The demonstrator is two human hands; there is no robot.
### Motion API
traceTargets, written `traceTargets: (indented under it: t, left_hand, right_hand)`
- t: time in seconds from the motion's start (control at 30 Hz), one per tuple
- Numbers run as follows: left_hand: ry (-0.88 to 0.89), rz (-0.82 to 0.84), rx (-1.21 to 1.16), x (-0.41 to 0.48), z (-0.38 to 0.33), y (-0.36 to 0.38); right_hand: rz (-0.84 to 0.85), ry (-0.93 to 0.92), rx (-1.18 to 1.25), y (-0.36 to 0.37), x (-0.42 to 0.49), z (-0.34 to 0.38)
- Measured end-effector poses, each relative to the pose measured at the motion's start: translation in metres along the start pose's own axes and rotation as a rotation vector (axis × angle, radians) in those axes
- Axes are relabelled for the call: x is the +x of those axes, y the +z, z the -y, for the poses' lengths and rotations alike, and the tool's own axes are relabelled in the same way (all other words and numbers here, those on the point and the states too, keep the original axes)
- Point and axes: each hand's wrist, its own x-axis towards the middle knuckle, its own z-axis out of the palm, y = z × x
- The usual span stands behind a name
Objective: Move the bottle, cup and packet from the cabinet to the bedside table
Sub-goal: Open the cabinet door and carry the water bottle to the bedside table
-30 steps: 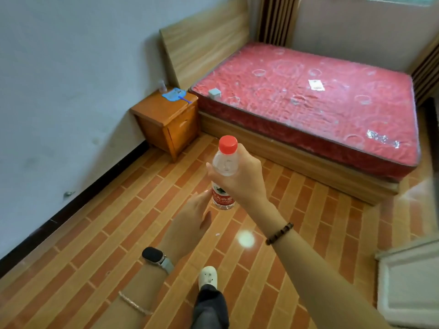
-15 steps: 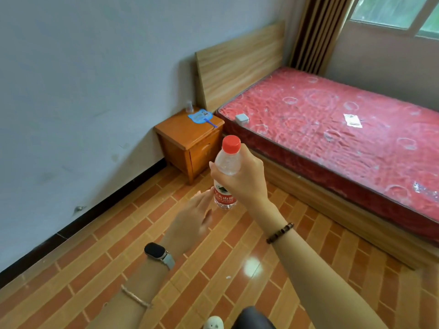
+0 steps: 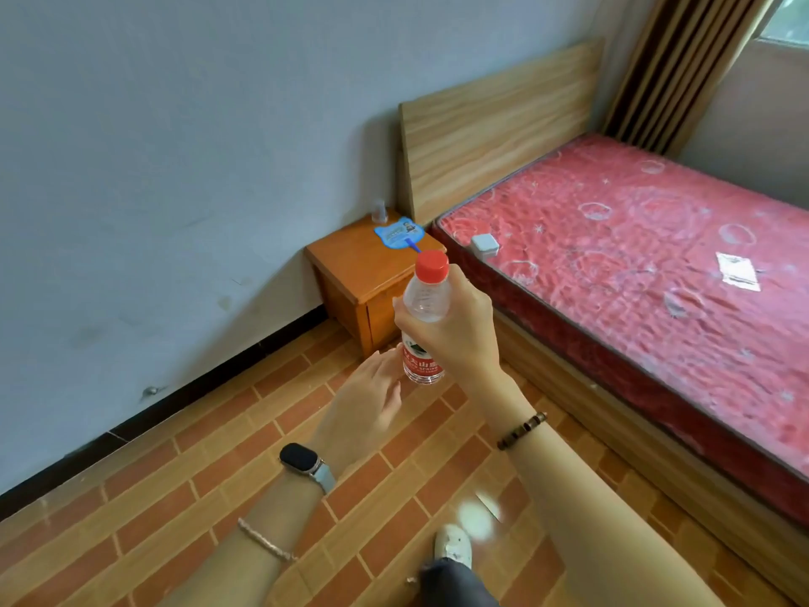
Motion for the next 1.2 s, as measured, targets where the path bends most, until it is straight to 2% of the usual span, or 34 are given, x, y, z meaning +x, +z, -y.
traceTargets:
  t: [0.3, 0.53, 1.03, 1.2]
  left_hand:
    - [-0.175, -0.105, 0.032, 0.094, 0.019, 0.024]
    - [-0.180, -0.109, 0.052, 0.159, 0.064, 0.022]
    - [-0.113, -0.077, 0.050, 0.335, 0.197, -0.004]
    - [-0.176, -0.072, 0.025, 0.383, 0.233, 0.001]
  right_hand:
    - [0.108, -0.052, 0.073, 0.014, 0.108, -0.043]
    - [0.164, -0.062, 0.078, 0.057, 0.177, -0.076]
    - [0.116, -0.038, 0.006, 0.169, 0.358, -0.124]
    - [0.134, -0.028, 0.011, 0.201, 0.412, -0.149]
